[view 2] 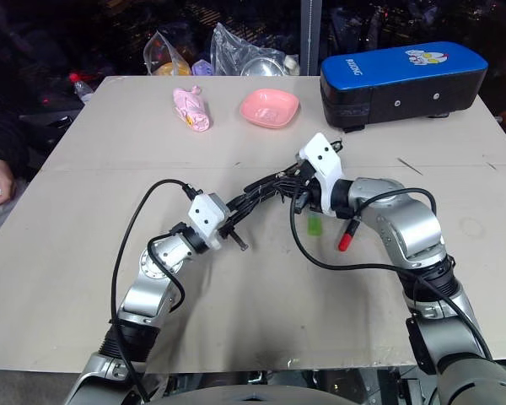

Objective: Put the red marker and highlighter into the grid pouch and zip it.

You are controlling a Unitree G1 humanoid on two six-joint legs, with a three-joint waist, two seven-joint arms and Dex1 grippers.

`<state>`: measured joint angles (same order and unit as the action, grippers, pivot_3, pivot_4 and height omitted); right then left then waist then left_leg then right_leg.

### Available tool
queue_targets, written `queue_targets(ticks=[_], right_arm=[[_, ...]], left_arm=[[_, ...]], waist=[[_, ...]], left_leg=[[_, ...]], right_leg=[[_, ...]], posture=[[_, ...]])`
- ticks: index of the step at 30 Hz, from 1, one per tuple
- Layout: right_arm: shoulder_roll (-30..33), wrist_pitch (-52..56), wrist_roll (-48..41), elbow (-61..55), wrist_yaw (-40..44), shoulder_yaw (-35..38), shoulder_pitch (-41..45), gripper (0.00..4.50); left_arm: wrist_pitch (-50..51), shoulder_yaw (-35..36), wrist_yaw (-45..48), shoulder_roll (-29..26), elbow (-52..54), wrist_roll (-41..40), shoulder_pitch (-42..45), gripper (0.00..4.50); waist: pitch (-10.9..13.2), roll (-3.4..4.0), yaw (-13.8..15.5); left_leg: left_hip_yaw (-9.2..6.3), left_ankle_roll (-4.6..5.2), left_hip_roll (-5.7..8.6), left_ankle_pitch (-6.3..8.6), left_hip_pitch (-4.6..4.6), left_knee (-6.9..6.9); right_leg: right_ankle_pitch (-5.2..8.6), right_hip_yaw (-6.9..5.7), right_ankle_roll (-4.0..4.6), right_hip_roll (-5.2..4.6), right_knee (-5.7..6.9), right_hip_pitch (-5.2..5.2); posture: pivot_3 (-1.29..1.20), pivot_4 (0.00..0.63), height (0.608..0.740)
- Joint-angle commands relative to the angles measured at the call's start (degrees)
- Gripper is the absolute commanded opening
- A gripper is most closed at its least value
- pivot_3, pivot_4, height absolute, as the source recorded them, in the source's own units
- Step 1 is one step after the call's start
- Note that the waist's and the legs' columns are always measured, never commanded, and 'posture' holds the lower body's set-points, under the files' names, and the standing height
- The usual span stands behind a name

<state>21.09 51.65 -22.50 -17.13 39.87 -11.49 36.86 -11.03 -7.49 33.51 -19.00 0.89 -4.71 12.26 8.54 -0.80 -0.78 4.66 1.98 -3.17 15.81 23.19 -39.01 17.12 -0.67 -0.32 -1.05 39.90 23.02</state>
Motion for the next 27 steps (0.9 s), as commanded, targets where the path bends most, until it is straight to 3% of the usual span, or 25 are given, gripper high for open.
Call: queue_targets(ticks=[1, 6, 8, 13, 16, 19, 22, 24, 27], right_arm=[[-2.5, 0.8, -1.8, -4.6, -0.6, -2.1, 2.0, 0.09], [-1.8, 0.4, -0.6, -5.6, -1.0, -2.9, 1.1, 0.09], [-0.2, 0.5, -0.8, -5.7, -0.6, -1.8, 0.5, 0.65], [5.9, 1.9, -3.2, -8.3, 0.8, 4.2, -1.7, 2.83], [10.1, 5.2, -8.4, -10.0, 3.3, 9.4, -1.5, 2.83], [10.0, 6.9, -11.2, -6.7, 0.7, 15.4, 1.4, 2.83], [7.8, 5.2, -8.8, -0.4, -3.9, 16.7, 3.5, 2.13], [7.6, 3.2, -6.8, 2.6, -4.5, 15.3, 3.6, 1.12], [7.5, 0.7, -4.8, 5.5, -4.5, 12.7, 2.8, 0.06]], left_arm=[[-0.5, -0.8, 0.0, 0.5, 2.3, 0.2, 0.2, 0.0], [-0.5, -0.6, -0.1, 0.8, 1.9, 0.3, 0.6, 0.0], [-0.5, -0.5, -0.1, 0.9, 1.6, 0.3, 0.8, 0.0], [-0.6, 0.2, 0.2, 0.7, 1.0, -0.2, 1.4, 0.0], [-0.9, 0.5, 0.9, 0.3, 0.5, -0.5, 1.9, 0.0], [-1.2, 0.9, 1.8, -0.3, 0.1, -0.9, 2.4, 0.0], [-2.4, 0.5, 3.6, -0.9, 0.2, -1.1, 2.5, 0.0], [-2.4, 0.6, 3.7, -0.9, 0.4, -1.1, 2.4, 0.0], [-2.2, 0.7, 3.8, -0.7, 0.9, -1.2, 2.2, 0.0]], waist=[[0.0, 0.0, 0.0], [0.0, -0.01, 0.2], [0.0, -0.01, 0.1], [0.0, -0.01, 0.2], [0.0, -0.02, 0.2], [0.0, -0.02, -0.1], [0.0, -0.02, -0.2], [0.0, -0.02, 0.0], [0.0, -0.02, 0.2]], left_leg=[[0.0, -0.01, 0.0, -0.01, 0.09, 0.0], [-0.19, -0.15, 0.02, -0.09, 0.58, -0.22], [-0.19, -0.13, 0.03, -0.08, 0.6, -0.22], [-0.25, -0.02, 0.03, -0.02, 0.63, -0.2], [-0.24, -0.02, 0.04, -0.02, 0.64, -0.21], [-0.25, -0.01, 0.04, -0.01, 0.62, -0.19], [-0.25, -0.01, 0.02, -0.02, 0.57, -0.19], [-0.25, -0.03, 0.01, -0.03, 0.57, -0.19], [-0.22, -0.13, 0.03, -0.08, 0.63, -0.19]], right_leg=[[0.0, 0.0, 0.0, 0.0, 0.02, 0.08], [-0.02, -0.17, -0.01, -0.04, 0.02, 0.39], [-0.02, -0.17, -0.01, -0.05, 0.02, 0.4], [-0.02, -0.23, -0.01, -0.04, 0.01, 0.41], [-0.02, -0.23, -0.01, -0.05, 0.0, 0.42], [-0.02, -0.22, -0.01, -0.02, 0.03, 0.42], [-0.05, -0.21, 0.03, 0.03, 0.09, 0.42], [-0.06, -0.21, 0.06, 0.04, 0.09, 0.42], [-0.06, -0.2, 0.05, 0.01, 0.04, 0.43]], posture=[[0.0, 0.15, 0.716], [0.0, 0.15, 0.716], [0.0, 0.15, 0.716], [0.0, 0.15, 0.716], [0.0, 0.15, 0.716], [0.0, 0.15, 0.716], [0.0, 0.15, 0.716], [0.0, 0.15, 0.716], [0.0, 0.15, 0.716]])
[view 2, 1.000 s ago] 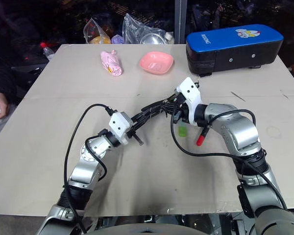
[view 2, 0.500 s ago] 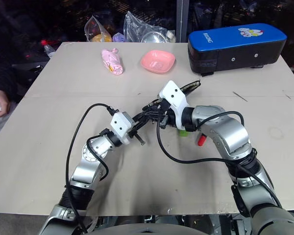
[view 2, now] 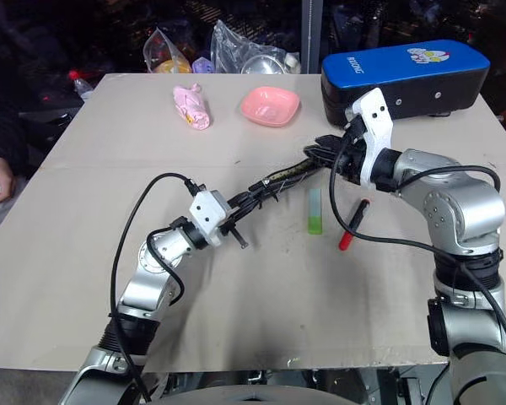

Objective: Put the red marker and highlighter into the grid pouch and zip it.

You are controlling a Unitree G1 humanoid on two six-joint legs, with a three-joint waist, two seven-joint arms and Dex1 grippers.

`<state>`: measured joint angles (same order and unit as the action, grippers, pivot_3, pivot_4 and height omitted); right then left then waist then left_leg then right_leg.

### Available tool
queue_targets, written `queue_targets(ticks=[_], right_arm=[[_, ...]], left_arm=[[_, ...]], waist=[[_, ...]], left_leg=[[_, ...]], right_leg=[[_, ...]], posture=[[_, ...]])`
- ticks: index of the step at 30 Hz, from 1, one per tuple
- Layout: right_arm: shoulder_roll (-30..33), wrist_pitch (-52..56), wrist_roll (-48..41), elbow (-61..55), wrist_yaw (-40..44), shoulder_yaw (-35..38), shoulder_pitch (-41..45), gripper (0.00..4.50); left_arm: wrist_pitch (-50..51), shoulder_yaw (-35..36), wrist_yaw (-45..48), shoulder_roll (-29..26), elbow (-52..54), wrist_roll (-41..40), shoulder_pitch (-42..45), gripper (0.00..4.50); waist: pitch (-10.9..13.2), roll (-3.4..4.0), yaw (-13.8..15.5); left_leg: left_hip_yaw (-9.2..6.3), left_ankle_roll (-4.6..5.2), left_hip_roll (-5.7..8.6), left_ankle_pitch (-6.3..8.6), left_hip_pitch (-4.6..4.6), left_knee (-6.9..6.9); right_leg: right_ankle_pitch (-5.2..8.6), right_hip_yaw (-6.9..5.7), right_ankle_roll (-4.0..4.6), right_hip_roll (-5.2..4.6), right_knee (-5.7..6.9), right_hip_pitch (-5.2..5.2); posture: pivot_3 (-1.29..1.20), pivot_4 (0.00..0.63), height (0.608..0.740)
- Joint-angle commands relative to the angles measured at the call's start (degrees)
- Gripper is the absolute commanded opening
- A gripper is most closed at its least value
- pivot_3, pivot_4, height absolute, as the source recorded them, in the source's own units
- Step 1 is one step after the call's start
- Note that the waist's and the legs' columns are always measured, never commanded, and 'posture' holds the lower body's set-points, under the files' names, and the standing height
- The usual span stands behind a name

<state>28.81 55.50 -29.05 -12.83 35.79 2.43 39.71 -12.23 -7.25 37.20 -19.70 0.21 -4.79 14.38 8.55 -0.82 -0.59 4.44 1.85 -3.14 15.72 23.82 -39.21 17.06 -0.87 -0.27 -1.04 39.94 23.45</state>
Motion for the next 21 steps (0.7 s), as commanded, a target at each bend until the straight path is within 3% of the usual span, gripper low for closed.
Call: queue_targets(ticks=[1, 15, 16, 20, 21], right_arm=[[-0.2, -4.0, 3.0, 2.3, -0.7, -2.3, -0.2, 0.06], [0.3, -8.0, 7.1, 6.6, 1.4, -7.0, 0.1, 0.06], [0.7, -9.8, 8.9, 7.4, 2.0, -8.9, 0.4, 0.06], [3.4, -34.3, 27.1, 16.2, 6.4, -25.9, 2.4, 0.06], [4.1, -39.2, 30.2, 18.1, 7.6, -28.4, 3.2, 0.29]], left_arm=[[-0.9, 0.5, 0.0, 0.0, 1.7, -1.1, -0.1, 0.0], [-0.7, 0.8, 0.3, -0.8, 3.1, -1.4, -1.5, 0.0], [-0.8, 0.7, 0.5, -0.9, 3.1, -1.3, -1.4, 0.0], [-2.0, -0.3, 2.4, -2.1, 2.5, -0.8, 0.1, 0.0], [-2.1, -0.2, 2.4, -2.1, 2.1, -0.6, 0.5, 0.0]], waist=[[0.0, 0.0, 0.1], [0.0, 0.0, -0.1], [0.0, 0.0, -0.1], [0.0, 0.0, -0.2], [0.0, 0.0, -0.2]], left_leg=[[0.02, -0.01, 0.01, -0.01, 0.03, 0.0], [0.06, 0.0, -0.02, 0.0, 0.0, 0.0], [0.05, -0.01, -0.02, -0.01, 0.0, 0.0], [0.11, 0.0, 0.0, 0.0, -0.02, 0.0], [0.1, 0.0, 0.0, 0.0, -0.02, 0.0]], right_leg=[[0.0, 0.01, -0.01, -0.02, -0.04, 0.0], [0.0, 0.04, -0.01, 0.01, 0.02, 0.03], [0.0, 0.04, -0.01, 0.01, 0.02, 0.04], [0.0, 0.07, -0.01, 0.02, 0.01, 0.05], [0.0, 0.07, -0.01, 0.02, 0.01, 0.05]], posture=[[0.0, 0.15, 0.716], [0.0, 0.15, 0.716], [0.0, 0.15, 0.716], [0.0, 0.15, 0.716], [0.0, 0.15, 0.716]])
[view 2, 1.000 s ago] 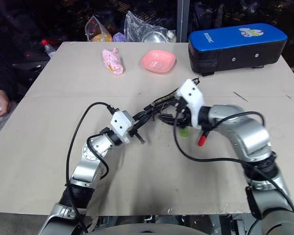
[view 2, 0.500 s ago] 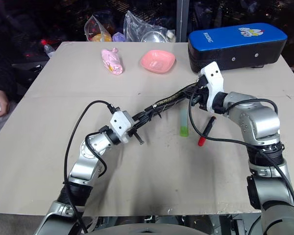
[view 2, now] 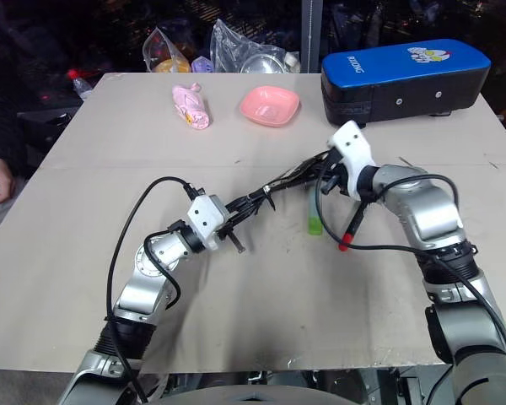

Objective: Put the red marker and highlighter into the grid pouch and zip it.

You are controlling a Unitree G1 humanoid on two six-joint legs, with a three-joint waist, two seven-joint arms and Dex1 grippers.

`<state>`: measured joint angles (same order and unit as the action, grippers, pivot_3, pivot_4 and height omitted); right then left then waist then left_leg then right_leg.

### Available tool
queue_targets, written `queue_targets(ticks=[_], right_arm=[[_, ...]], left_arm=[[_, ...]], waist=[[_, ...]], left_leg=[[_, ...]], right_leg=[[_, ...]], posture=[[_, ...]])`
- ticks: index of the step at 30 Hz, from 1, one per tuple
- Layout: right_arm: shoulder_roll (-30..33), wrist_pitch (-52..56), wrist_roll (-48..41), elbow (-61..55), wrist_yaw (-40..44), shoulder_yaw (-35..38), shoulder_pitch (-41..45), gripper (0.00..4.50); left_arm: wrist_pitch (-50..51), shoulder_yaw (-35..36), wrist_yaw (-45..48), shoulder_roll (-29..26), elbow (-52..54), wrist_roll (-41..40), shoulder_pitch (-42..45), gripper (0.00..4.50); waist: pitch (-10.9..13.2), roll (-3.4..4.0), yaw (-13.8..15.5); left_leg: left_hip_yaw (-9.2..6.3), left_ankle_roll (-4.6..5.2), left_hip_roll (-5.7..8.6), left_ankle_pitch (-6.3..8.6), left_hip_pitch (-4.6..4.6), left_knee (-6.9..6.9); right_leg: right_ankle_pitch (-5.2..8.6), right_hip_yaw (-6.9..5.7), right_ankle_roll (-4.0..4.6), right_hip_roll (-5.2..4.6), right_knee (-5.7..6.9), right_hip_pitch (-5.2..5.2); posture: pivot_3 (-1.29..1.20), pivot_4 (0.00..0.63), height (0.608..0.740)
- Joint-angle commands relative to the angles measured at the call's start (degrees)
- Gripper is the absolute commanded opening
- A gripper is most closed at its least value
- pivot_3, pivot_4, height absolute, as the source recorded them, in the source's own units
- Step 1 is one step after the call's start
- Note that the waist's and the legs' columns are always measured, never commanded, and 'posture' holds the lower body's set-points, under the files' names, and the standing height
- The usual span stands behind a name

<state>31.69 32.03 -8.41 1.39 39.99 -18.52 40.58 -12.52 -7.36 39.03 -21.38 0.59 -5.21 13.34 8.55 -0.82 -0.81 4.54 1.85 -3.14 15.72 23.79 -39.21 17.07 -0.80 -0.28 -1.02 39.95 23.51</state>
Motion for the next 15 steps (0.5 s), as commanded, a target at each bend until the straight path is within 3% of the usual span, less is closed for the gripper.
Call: queue_targets(ticks=[1, 2, 9, 12, 15], right_arm=[[2.0, -19.8, 12.7, 5.6, 3.8, -9.3, 3.0, 0.6], [2.6, -25.1, 14.9, 7.1, 4.2, -10.3, 3.4, 0.77], [4.4, -38.8, 18.2, 8.9, 3.5, -6.5, 1.1, 4.36], [5.4, -40.2, 18.4, 6.0, 2.0, -3.1, -1.0, 4.45], [4.8, -33.2, 13.3, -2.1, 1.2, 3.4, -5.6, 4.45]], left_arm=[[-1.8, 0.0, 0.4, -0.4, 1.4, 0.0, 1.8, 0.0], [-1.8, 0.1, 0.1, -0.2, 1.2, 0.1, 2.0, 0.0], [-1.8, 0.5, -1.2, 0.6, 0.2, 0.7, 2.2, 0.0], [-1.8, 0.8, -1.5, 0.7, -0.5, 0.6, 2.4, 0.0], [-1.7, 1.9, -2.5, 1.1, -2.0, 0.3, 3.8, 0.0]], waist=[[0.0, 0.0, 0.0], [0.0, 0.0, 0.1], [0.0, -0.01, 0.3], [0.0, -0.01, 0.3], [0.0, -0.01, 0.5]], left_leg=[[0.01, 0.0, 0.01, 0.0, 0.01, -0.01], [0.01, -0.02, 0.01, -0.01, 0.03, -0.01], [0.03, -0.12, 0.0, -0.07, 0.05, -0.04], [0.02, -0.15, -0.02, -0.09, 0.02, -0.05], [0.03, -0.15, -0.02, -0.09, 0.02, -0.09]], right_leg=[[0.0, 0.0, 0.0, 0.01, 0.0, 0.01], [0.0, 0.0, 0.0, 0.01, 0.0, 0.03], [0.0, 0.01, -0.01, -0.03, -0.02, 0.03], [0.0, 0.0, 0.0, -0.02, 0.03, 0.03], [0.0, 0.02, 0.0, -0.02, 0.05, 0.02]], posture=[[0.0, 0.15, 0.716], [0.0, 0.15, 0.716], [0.0, 0.15, 0.716], [0.0, 0.15, 0.716], [0.0, 0.15, 0.716]])
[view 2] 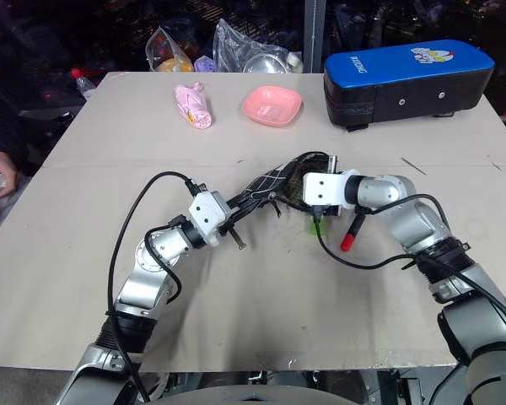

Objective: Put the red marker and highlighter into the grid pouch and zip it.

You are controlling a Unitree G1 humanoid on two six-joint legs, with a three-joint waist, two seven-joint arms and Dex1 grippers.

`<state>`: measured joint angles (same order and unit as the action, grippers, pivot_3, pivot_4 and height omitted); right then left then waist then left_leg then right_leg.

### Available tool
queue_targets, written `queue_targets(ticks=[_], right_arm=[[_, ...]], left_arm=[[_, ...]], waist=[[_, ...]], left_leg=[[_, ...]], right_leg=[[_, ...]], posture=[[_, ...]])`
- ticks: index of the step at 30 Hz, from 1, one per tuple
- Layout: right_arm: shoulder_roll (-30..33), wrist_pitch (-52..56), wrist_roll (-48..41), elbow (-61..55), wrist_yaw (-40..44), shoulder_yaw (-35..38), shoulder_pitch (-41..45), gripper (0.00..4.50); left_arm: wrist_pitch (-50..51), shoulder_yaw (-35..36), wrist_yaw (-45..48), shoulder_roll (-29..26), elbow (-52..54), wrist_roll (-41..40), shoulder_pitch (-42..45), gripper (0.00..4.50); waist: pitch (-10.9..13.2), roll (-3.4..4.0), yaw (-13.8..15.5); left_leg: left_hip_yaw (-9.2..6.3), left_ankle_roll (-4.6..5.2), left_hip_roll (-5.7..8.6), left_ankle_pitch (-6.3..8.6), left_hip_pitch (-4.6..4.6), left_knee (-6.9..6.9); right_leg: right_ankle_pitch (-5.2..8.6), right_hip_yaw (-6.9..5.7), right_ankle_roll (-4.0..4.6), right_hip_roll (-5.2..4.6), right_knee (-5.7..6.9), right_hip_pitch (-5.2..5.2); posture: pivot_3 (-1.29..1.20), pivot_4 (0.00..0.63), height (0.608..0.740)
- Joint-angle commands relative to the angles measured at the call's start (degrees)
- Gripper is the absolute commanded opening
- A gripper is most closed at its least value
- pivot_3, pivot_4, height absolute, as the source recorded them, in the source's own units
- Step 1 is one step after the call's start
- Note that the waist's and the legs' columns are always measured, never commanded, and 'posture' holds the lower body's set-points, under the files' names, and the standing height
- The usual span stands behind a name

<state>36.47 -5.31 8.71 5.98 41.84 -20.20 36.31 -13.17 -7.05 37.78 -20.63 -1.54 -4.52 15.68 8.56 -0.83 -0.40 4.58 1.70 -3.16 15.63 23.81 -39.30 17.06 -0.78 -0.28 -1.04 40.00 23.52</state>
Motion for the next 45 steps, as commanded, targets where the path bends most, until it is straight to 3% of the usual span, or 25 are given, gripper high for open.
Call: queue_targets(ticks=[1, 7, 10, 12, 17, 22, 25, 26, 27, 29, 30, 31, 32, 34, 37, 41, 45], right_arm=[[-0.4, 9.1, -6.6, -10.9, -0.8, 7.7, -3.4, 4.45], [-7.3, 41.9, -23.4, -37.1, -7.4, 19.9, -15.9, 4.45], [-12.7, 55.4, -27.3, -45.3, -14.2, 21.5, -19.7, 4.45], [-16.4, 63.1, -25.7, -47.2, -20.1, 17.6, -23.5, 4.45], [-21.6, 61.8, -19.2, -39.6, -28.1, 9.0, -23.8, 4.45], [-25.6, 61.3, -16.9, -34.3, -32.4, 8.9, -24.1, 4.45], [-25.4, 61.8, -16.6, -35.1, -32.4, 8.1, -24.8, 3.24], [-25.1, 62.1, -16.5, -35.5, -32.3, 8.0, -24.9, 3.12], [-25.0, 62.2, -16.4, -35.6, -32.2, 8.0, -24.8, 2.5], [-24.8, 62.4, -16.2, -35.9, -32.3, 9.0, -24.5, 1.72], [-24.4, 62.5, -16.1, -36.1, -32.3, 9.6, -24.3, 1.54], [-24.0, 62.7, -16.0, -36.5, -32.4, 10.2, -24.1, 1.0], [-23.7, 62.9, -16.0, -36.9, -32.4, 11.0, -23.9, 0.86], [-20.6, 61.4, -16.2, -38.4, -30.3, 12.0, -22.8, 0.85], [-10.6, 58.8, -16.1, -41.7, -23.2, 10.2, -21.3, 0.85], [3.7, 60.2, -21.6, -48.1, -11.4, 18.6, -18.2, 0.85], [16.1, 48.8, -20.3, -45.1, -2.4, 21.5, -15.5, 0.85]], left_arm=[[-1.2, 1.8, -1.7, 0.4, -0.5, -0.4, 1.9, 0.0], [-1.4, 3.6, -2.9, 0.1, -2.0, -0.9, 3.1, 0.0], [-1.6, 4.3, -2.6, -0.5, -3.0, -1.1, 4.0, 0.0], [-1.9, 4.4, -2.5, -0.8, -4.0, -1.1, 4.8, 0.0], [-2.1, 4.5, -2.4, -0.8, -4.3, -1.0, 4.7, 0.0], [-1.8, 4.6, -2.4, -0.8, -3.8, -0.9, 4.6, 0.0], [-1.8, 4.7, -2.4, -0.8, -4.1, -0.8, 4.9, 0.0], [-1.9, 4.7, -2.4, -0.8, -4.3, -0.8, 5.0, 0.0], [-2.0, 4.7, -2.3, -0.8, -4.5, -0.8, 5.1, 0.0], [-2.0, 4.8, -2.3, -0.7, -4.8, -1.0, 5.2, 0.0], [-2.0, 4.7, -2.2, -0.6, -4.9, -1.0, 5.3, 0.0], [-2.0, 4.5, -2.2, -0.5, -5.0, -1.0, 5.3, 0.0], [-2.1, 4.4, -2.1, -0.4, -5.1, -1.0, 5.4, 0.0], [-2.2, 4.2, -2.0, -0.2, -5.4, -0.9, 5.6, 0.0], [-2.1, 4.0, -1.8, 0.1, -5.6, -0.8, 6.0, 0.0], [-2.8, 2.4, -0.4, 1.2, -7.3, -0.4, 8.5, 0.0], [-4.4, 0.5, 1.3, 0.7, -7.1, 0.6, 9.1, 0.0]], waist=[[0.0, 0.0, 0.1], [0.0, 0.01, 0.3], [0.0, -0.03, 0.2], [-0.1, -0.05, 0.2], [-0.1, -0.06, -0.3], [-0.1, -0.06, -0.2], [-0.1, -0.07, -0.2], [-0.1, -0.08, -0.2], [-0.1, -0.08, -0.2], [-0.1, -0.08, -0.2], [-0.1, -0.08, -0.2], [-0.1, -0.08, -0.2], [-0.1, -0.09, -0.1], [-0.1, -0.09, 0.0], [-0.1, -0.09, 0.0], [0.0, -0.04, 0.0], [0.0, -0.08, -0.2]], left_leg=[[0.0, 0.0, 0.0, 0.0, 0.0, -0.02], [-0.03, -0.01, -0.05, 0.0, -0.01, 0.0], [-0.03, -0.01, -0.03, 0.0, -0.02, -0.01], [-0.07, -0.01, -0.03, 0.0, -0.06, -0.02], [-0.03, -0.03, 0.03, -0.02, -0.09, -0.06], [-0.06, -0.04, 0.05, -0.02, -0.05, -0.06], [-0.05, -0.04, 0.05, -0.02, -0.03, -0.06], [-0.05, -0.03, 0.04, -0.02, -0.03, -0.06], [-0.06, -0.03, 0.04, -0.02, -0.03, -0.06], [-0.07, -0.04, 0.04, -0.02, -0.04, -0.06], [-0.07, -0.03, 0.04, -0.02, -0.04, -0.06], [-0.07, -0.03, 0.05, -0.02, -0.04, -0.06], [-0.07, -0.03, 0.05, -0.02, -0.04, -0.06], [-0.07, -0.03, 0.07, -0.02, -0.02, -0.06], [-0.06, -0.01, 0.11, -0.01, 0.02, -0.08], [-0.15, -0.01, 0.08, -0.01, 0.02, -0.03], [-0.15, 0.16, 0.11, 0.09, 0.03, -0.05]], right_leg=[[0.0, 0.0, 0.0, 0.0, 0.01, 0.0], [0.0, -0.01, 0.0, 0.01, 0.05, -0.02], [-0.01, 0.0, 0.01, -0.01, 0.1, -0.02], [0.0, -0.01, 0.01, 0.0, 0.18, -0.03], [0.0, 0.01, 0.0, 0.01, 0.25, -0.02], [0.0, -0.01, 0.0, 0.04, 0.2, 0.0], [0.0, -0.01, 0.0, 0.04, 0.14, 0.0], [0.0, -0.01, 0.0, 0.04, 0.14, 0.0], [0.0, -0.01, 0.0, 0.04, 0.13, -0.01], [0.0, -0.01, 0.0, 0.05, 0.15, -0.01], [0.0, -0.01, 0.0, 0.05, 0.16, -0.01], [0.0, -0.02, 0.0, 0.05, 0.16, -0.01], [0.0, -0.02, 0.0, 0.05, 0.16, -0.01], [0.0, -0.02, 0.0, 0.03, 0.15, -0.01], [-0.03, -0.01, -0.06, 0.0, 0.08, -0.01], [-0.04, -0.02, -0.08, 0.1, 0.05, -0.01], [-0.04, -0.01, -0.08, 0.09, -0.02, -0.04]], posture=[[0.0, 0.15, 0.716], [0.0, 0.15, 0.716], [0.0, 0.15, 0.716], [0.0, 0.15, 0.716], [0.0, 0.15, 0.716], [0.0, 0.15, 0.716], [0.0, 0.15, 0.716], [0.0, 0.15, 0.716], [0.0, 0.15, 0.716], [0.0, 0.15, 0.716], [0.0, 0.15, 0.716], [0.0, 0.15, 0.716], [0.0, 0.15, 0.716], [0.0, 0.15, 0.716], [0.0, 0.15, 0.716], [0.0, 0.15, 0.716], [0.0, 0.15, 0.716]])
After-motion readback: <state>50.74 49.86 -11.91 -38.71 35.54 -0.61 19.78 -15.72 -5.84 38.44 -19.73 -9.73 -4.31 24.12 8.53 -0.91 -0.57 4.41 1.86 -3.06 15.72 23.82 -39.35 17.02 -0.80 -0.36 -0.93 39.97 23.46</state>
